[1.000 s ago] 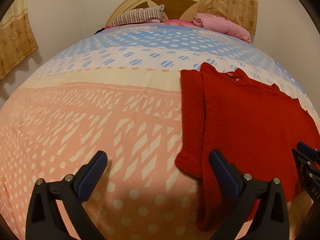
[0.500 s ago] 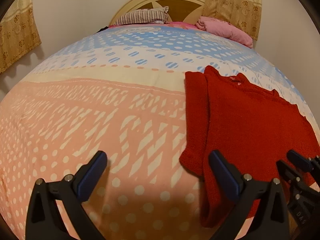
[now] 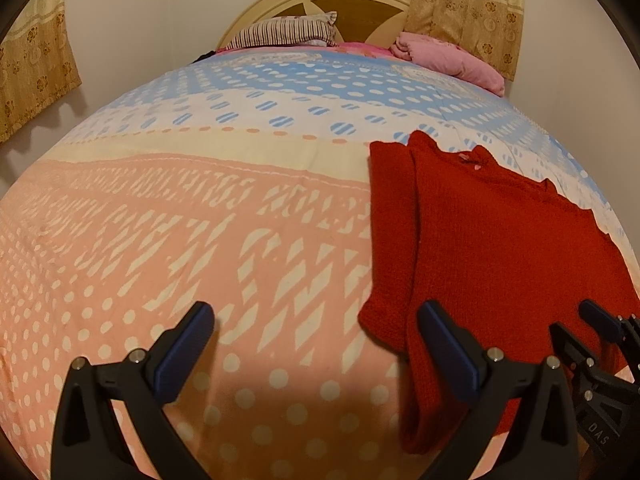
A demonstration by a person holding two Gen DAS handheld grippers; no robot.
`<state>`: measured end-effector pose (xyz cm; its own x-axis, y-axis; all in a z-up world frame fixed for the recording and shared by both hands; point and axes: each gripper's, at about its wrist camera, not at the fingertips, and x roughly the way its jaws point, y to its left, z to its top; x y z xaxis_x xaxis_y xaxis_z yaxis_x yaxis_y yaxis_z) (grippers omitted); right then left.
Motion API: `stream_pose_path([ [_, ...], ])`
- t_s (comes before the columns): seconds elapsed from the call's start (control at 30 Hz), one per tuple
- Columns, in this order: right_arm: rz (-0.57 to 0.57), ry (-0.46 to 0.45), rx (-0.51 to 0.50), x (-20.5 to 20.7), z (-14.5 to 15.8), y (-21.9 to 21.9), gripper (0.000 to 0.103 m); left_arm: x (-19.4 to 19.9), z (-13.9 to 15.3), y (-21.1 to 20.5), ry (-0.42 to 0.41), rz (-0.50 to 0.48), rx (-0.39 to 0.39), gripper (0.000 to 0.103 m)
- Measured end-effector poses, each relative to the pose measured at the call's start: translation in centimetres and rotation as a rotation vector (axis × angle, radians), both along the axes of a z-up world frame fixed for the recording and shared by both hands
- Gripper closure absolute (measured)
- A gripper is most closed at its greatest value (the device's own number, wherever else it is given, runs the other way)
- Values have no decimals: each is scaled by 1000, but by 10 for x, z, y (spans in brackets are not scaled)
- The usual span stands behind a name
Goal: Fold small clothes
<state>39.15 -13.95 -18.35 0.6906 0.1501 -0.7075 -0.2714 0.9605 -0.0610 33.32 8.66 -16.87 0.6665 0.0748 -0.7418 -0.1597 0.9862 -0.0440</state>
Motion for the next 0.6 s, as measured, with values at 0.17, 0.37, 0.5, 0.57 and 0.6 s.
stream_pose_path([
  [0.17, 5, -11, -8, -8, 3, 2, 43, -8, 4, 2, 5, -10, 11, 0],
  [0.37, 31, -28, 15, -23, 11, -1, 43, -19, 7, 10, 16, -40, 26, 0],
  [0.5, 60, -60, 10, -39, 18, 6, 43, -21, 10, 10, 11, -64, 82, 0],
  [0.57, 77, -77, 7, -47, 21, 11, 43, -20, 14, 13, 1, -69, 95, 0],
  [0.6, 95, -82, 5, -51, 23, 14, 42, -19, 16, 14, -1, -72, 97, 0],
])
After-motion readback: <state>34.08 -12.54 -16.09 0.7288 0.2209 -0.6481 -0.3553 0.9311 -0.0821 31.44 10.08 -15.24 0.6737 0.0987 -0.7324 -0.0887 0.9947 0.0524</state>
